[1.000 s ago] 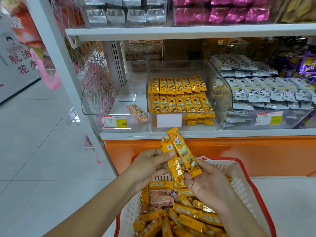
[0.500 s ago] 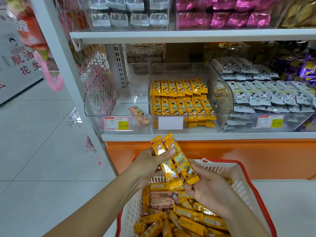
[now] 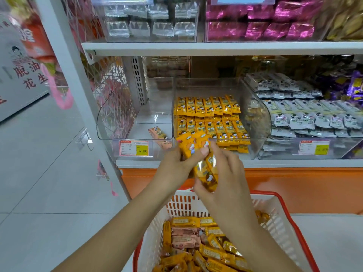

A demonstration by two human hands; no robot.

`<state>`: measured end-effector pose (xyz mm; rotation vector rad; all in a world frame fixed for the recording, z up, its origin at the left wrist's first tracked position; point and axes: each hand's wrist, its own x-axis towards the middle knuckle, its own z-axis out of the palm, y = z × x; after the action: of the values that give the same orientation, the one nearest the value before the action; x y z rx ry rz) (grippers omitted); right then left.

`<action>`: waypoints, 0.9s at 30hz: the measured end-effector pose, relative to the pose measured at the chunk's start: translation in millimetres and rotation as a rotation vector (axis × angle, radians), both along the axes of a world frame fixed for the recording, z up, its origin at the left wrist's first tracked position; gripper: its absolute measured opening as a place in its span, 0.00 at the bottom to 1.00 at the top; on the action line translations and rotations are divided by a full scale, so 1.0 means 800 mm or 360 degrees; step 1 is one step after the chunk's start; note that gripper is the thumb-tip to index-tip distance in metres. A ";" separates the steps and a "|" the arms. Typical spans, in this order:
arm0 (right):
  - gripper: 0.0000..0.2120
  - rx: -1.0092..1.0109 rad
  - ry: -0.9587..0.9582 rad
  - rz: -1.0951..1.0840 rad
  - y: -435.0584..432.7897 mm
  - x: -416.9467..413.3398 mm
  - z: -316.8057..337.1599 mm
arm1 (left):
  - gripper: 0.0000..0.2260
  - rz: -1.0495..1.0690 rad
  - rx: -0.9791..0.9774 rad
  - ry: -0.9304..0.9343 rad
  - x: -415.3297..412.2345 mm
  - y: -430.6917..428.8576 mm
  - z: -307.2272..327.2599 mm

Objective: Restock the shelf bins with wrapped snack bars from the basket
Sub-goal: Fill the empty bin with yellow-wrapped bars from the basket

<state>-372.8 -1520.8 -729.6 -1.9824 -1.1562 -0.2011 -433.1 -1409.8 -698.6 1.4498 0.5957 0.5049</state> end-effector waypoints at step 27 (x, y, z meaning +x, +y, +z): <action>0.24 -0.0709 0.0508 0.0022 0.184 0.099 0.052 | 0.19 0.0457 0.1283 0.0550 0.002 0.058 0.010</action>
<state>-293.2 -1374.0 -687.8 -2.2810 -1.0667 0.4015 -431.7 -1363.2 -690.5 2.2584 0.9448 0.7794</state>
